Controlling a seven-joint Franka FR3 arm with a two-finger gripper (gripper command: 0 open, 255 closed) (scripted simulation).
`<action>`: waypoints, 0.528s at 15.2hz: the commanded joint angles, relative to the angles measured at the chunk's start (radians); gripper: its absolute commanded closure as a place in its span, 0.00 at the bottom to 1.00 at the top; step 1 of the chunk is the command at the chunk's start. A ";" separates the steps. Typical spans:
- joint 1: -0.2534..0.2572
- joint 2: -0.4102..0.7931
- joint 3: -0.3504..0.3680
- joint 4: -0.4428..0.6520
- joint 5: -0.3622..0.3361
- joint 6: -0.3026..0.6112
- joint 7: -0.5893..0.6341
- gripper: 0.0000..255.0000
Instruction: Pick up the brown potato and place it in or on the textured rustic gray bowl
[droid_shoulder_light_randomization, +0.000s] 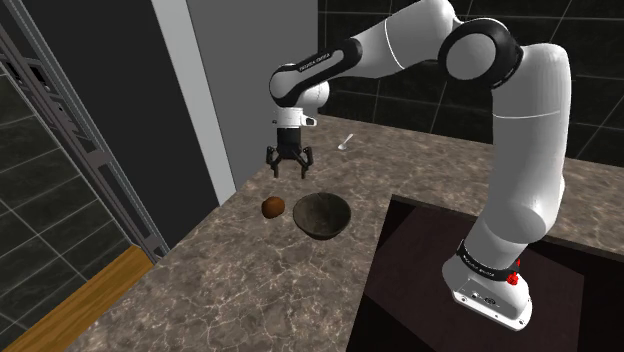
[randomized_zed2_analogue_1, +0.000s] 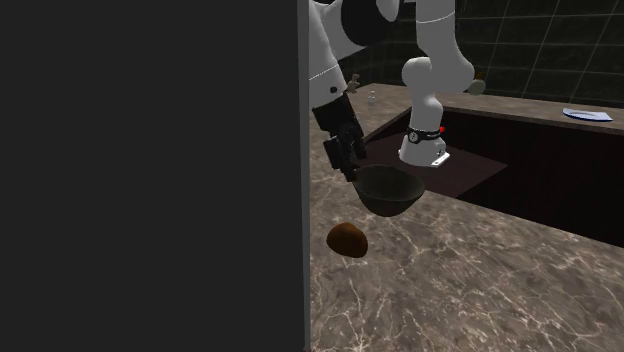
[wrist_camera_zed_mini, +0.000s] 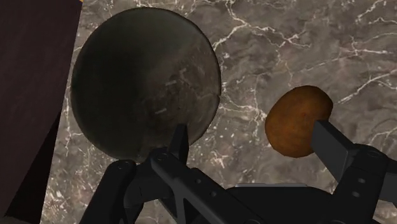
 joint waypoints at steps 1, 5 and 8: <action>0.007 0.084 -0.005 0.064 0.019 0.010 0.051 0.00; 0.016 0.245 -0.015 0.199 0.059 0.020 0.142 0.00; 0.021 0.369 -0.022 0.311 0.091 0.021 0.208 0.00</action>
